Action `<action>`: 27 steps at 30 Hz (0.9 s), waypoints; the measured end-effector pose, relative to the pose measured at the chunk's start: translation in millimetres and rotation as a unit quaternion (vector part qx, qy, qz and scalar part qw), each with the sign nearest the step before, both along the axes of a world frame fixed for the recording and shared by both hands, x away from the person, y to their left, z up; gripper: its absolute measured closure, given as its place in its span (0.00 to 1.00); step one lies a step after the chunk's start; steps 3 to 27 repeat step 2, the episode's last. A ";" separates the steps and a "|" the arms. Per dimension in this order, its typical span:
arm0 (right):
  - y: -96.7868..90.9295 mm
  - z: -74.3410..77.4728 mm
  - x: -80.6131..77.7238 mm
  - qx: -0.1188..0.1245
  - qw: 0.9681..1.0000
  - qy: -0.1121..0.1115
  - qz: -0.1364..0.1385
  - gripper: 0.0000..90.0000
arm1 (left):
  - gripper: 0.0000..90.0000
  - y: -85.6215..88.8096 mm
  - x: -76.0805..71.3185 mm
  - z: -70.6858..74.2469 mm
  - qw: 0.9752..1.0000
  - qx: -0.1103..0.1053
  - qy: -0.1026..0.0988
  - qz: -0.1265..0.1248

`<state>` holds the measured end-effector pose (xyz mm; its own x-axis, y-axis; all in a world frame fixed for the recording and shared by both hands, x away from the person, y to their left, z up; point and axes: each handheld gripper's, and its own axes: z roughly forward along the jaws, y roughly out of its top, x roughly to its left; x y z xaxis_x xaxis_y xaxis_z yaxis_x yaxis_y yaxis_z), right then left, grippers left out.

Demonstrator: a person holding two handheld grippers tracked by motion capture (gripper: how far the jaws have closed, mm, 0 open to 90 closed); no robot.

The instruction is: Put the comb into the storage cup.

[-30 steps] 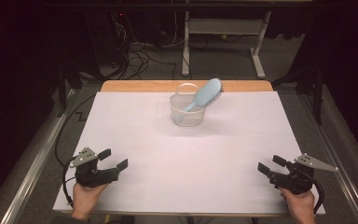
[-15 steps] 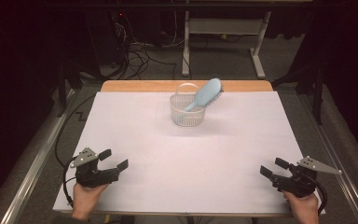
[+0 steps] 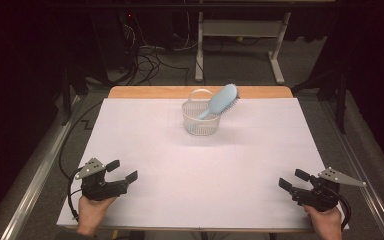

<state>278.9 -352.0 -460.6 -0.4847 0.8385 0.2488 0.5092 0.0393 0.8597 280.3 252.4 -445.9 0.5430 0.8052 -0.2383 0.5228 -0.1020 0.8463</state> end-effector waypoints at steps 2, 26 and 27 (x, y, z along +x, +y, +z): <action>-0.4 -0.1 -0.3 0.001 1.000 0.001 0.000 0.18 | 0.17 -0.6 0.8 0.2 1.000 0.001 -0.001 -0.001; -0.4 -0.1 -0.3 0.001 1.000 0.001 0.000 0.18 | 0.17 -0.6 0.8 0.2 1.000 0.001 -0.001 -0.001; -0.4 -0.1 -0.3 0.001 1.000 0.001 0.000 0.18 | 0.17 -0.6 0.8 0.2 1.000 0.001 -0.001 -0.001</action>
